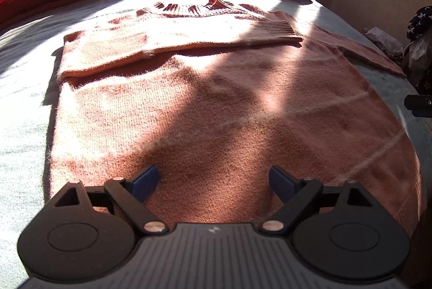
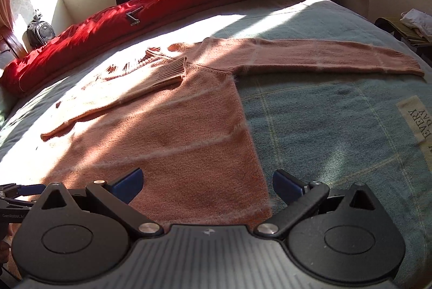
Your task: Fold clothes
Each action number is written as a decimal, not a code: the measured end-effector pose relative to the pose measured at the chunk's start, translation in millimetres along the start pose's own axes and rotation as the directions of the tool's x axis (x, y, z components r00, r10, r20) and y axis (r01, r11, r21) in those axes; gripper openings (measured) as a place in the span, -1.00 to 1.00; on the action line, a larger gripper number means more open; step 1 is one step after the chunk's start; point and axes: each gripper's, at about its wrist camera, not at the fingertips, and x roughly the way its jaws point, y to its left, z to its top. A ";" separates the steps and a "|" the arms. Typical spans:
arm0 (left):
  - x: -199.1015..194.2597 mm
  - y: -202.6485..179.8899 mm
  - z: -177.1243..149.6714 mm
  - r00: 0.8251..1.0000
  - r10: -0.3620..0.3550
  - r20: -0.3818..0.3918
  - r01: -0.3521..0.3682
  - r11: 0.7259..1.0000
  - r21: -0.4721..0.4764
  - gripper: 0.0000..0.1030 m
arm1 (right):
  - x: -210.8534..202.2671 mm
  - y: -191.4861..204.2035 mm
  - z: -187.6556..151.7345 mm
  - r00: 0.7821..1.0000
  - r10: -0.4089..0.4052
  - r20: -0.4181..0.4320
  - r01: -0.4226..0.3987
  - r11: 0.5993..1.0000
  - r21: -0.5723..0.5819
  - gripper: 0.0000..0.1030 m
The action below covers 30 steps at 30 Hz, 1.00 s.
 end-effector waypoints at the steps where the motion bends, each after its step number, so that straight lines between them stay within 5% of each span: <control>1: -1.8 0.0 0.2 1.000 -0.001 0.002 0.001 1.000 -0.005 0.73 | 2.1 -0.6 2.1 1.000 0.013 -0.003 -0.013 1.000 0.001 1.00; 13: -24.0 -18.3 4.0 0.997 0.051 0.058 -0.047 0.996 -0.075 0.73 | 27.3 -8.4 27.7 0.985 0.169 -0.038 -0.168 0.986 0.010 1.00; 20: -16.7 -50.9 7.6 0.996 0.088 0.028 -0.086 0.992 -0.091 0.73 | 61.8 -12.1 10.1 0.947 0.269 -0.173 -0.284 0.956 -0.069 1.00; 30: -3.7 -85.3 23.2 0.993 0.121 0.009 -0.120 0.990 -0.073 0.73 | 42.2 -91.9 69.1 0.962 0.274 -0.022 -0.273 0.962 0.018 1.00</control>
